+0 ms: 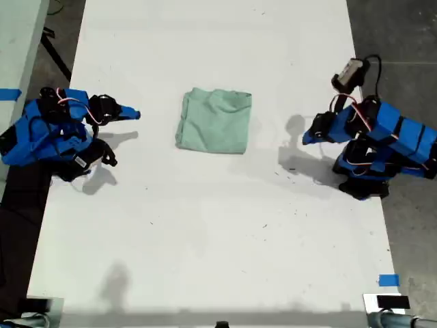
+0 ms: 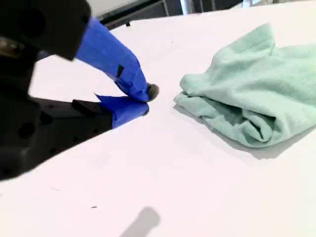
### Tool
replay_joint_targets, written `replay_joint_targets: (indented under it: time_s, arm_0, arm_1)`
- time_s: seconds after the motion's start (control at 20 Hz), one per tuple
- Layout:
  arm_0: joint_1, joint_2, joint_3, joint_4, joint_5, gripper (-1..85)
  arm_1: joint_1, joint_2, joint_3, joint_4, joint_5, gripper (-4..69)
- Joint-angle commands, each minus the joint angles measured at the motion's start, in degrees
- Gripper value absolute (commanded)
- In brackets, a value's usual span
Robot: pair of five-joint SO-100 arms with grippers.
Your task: Fold t-shirt
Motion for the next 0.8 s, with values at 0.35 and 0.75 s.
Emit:
replay_joint_targets:
  time_s: [0.35, 0.75]
  arm_0:
    - [7.03, 6.24, 13.18, 2.81, -6.68, 3.3]
    - [11.87, 6.15, 13.27, 5.63, -6.24, 3.0]
  arm_1:
    - [-5.89, -47.72, -32.43, -31.38, -11.6, -1.1]
    - [0.88, -85.08, -68.12, -38.94, -23.38, -1.1]
